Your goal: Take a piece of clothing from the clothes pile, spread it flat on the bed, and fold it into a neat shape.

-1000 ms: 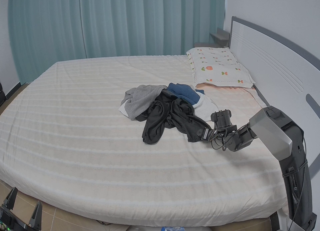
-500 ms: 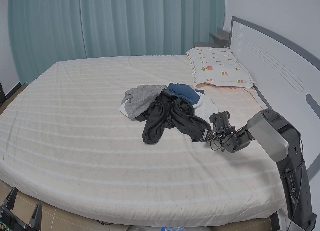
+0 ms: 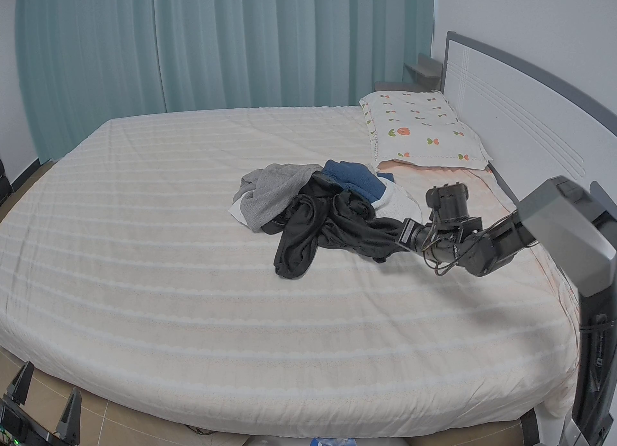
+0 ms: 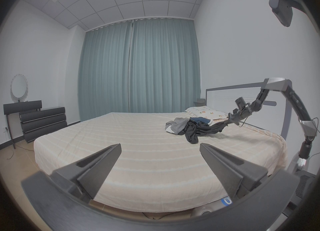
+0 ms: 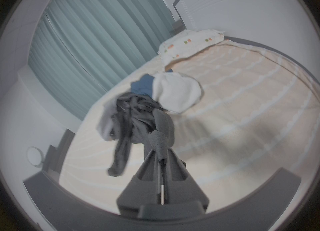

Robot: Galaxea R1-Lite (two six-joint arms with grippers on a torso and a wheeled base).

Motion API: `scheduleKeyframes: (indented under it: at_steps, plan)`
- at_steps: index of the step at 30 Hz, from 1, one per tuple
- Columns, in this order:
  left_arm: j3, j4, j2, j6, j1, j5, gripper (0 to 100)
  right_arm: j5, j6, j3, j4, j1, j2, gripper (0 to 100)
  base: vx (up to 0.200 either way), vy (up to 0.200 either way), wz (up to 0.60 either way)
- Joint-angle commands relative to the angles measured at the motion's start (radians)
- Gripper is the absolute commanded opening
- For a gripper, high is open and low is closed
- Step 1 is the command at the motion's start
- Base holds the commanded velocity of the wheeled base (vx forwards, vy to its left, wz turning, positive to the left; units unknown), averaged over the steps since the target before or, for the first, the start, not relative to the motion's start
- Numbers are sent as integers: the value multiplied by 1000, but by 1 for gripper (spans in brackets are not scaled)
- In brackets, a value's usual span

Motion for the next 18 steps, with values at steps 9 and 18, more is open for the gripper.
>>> scheduleKeyframes:
  at_steps: [9, 18]
  plan:
    - [18, -1, -18, 3, 0, -4, 100, 81, 38, 348, -128, 152, -644, 0, 0, 0, 0]
    - [-234, -96, 93, -96, -31, -77, 100, 81, 35, 311, -125, 221, -785, 0, 0, 0, 0]
